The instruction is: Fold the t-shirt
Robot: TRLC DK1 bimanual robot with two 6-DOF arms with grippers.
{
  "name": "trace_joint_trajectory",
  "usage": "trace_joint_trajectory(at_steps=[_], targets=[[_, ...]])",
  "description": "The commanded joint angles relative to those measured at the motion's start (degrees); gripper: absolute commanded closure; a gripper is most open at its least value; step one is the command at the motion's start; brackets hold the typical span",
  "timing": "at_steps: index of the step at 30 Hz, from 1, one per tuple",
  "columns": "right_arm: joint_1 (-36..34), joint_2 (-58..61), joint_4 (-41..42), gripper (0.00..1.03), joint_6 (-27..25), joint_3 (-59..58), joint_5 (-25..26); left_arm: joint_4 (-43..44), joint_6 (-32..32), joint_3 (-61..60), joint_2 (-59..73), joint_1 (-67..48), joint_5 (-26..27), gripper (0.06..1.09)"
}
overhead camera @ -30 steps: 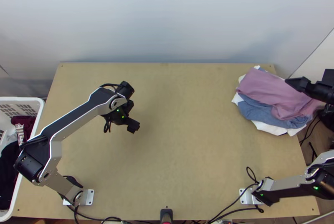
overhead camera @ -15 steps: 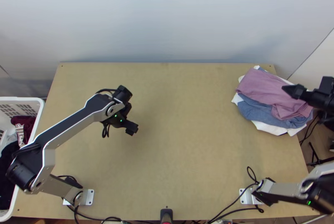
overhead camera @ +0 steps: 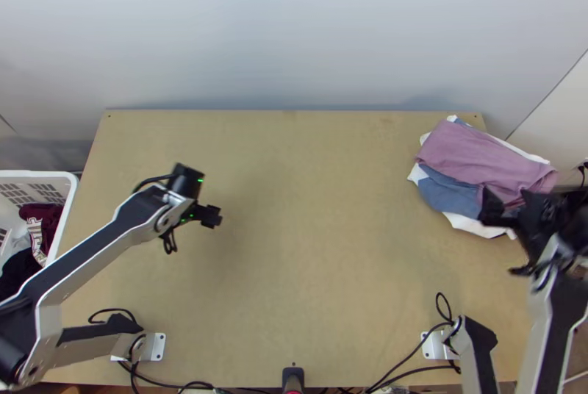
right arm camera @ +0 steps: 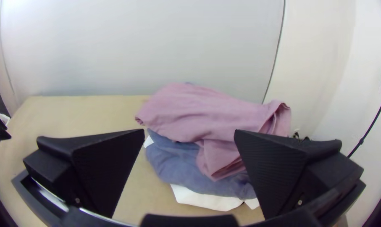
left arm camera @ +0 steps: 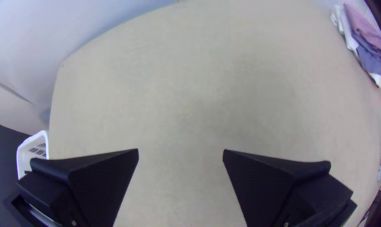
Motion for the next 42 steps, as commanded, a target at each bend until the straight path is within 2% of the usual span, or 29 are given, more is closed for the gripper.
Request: trace_joint_trajectory(at_steps=[1,4,8,15,21,27,31,37,42], targets=[[4.43,-18.21,5.36,0.04,1.36,-14.32,6.83,2.91,4.59,-5.26,-9.86,5.24,1.29,0.11],[3.81,-22.08,4.66,0.04,1.18,-16.52,7.27,1.86,4.77,-8.33,-15.93,5.07,1.29,0.11],[4.16,-20.85,4.75,0.03,-1.02,-16.96,7.1,0.19,4.07,-12.2,-23.13,5.16,0.76,0.11],[11.28,-25.16,6.07,0.03,-0.67,-18.19,7.01,-0.95,6.88,-18.18,-34.91,9.2,1.03,0.11],[14.71,-28.06,10.72,0.04,1.53,-20.48,7.1,5.29,9.69,-25.03,-45.2,11.48,1.2,0.11],[14.98,-36.49,13.01,0.04,0.92,-26.72,7.01,11.0,13.47,-30.57,-52.4,11.66,1.64,0.11],[15.94,-40.01,13.8,0.04,1.09,-30.23,7.1,20.14,18.57,-37.51,-58.91,15.09,1.9,0.11],[16.65,-40.1,16.88,0.04,0.56,-34.8,6.92,23.92,17.6,-44.63,-69.98,16.85,3.57,0.11],[19.02,-40.1,17.14,0.04,-1.02,-37.0,7.18,26.21,15.76,-46.04,-71.03,17.9,3.57,0.1]])
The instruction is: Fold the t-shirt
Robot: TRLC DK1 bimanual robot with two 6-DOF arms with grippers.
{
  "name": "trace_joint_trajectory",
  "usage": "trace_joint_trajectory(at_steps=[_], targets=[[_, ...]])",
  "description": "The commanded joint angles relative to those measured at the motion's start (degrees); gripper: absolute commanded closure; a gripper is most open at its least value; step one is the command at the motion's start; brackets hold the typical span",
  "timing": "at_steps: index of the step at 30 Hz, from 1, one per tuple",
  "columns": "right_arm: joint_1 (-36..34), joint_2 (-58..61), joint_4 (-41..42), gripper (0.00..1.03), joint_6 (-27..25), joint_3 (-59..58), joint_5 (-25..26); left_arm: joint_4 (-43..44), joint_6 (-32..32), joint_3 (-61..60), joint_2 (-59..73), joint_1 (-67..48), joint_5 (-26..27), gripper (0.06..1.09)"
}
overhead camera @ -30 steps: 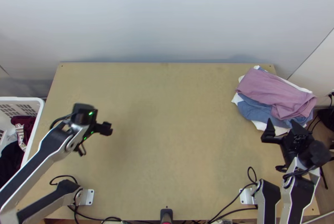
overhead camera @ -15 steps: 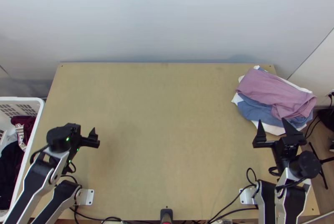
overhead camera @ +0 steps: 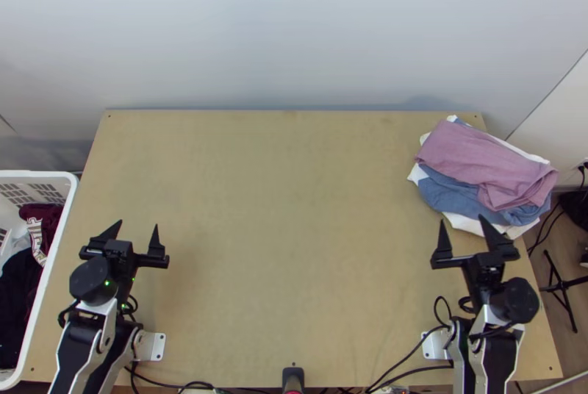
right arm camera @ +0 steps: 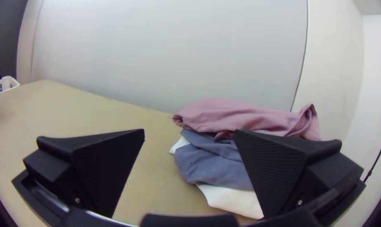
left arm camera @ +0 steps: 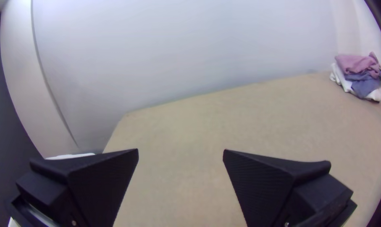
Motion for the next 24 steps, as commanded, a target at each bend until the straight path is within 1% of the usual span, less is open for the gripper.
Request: trace_joint_trajectory(at_steps=[1,5,8,14,16,20,24], targets=[[1.86,-0.84,1.21,0.04,-1.19,-3.49,0.3,5.27,-1.16,-4.99,-6.72,2.3,0.38,0.11],[2.12,-0.75,-0.73,0.04,-1.19,-3.23,0.39,7.82,-1.07,-8.07,-12.16,3.09,0.47,0.1],[0.63,-0.75,-0.99,0.04,-0.84,-3.23,0.3,7.56,-0.99,-9.3,-12.08,2.82,0.47,0.1],[0.45,-0.75,-0.99,0.04,-1.1,-3.23,0.39,7.38,-0.9,-10.18,-12.08,2.56,0.47,0.1],[-0.07,-0.75,-0.99,0.04,-9.63,-3.14,0.48,7.21,-0.9,-10.36,-11.99,2.56,0.47,0.1],[-0.07,-0.75,-0.99,0.04,-9.89,-3.14,0.48,7.12,-1.34,-10.27,-11.99,1.77,0.47,0.1],[-0.07,-0.75,-0.99,0.04,-9.89,-3.14,0.48,7.12,-1.25,-10.27,-11.99,3.62,0.47,0.1]])
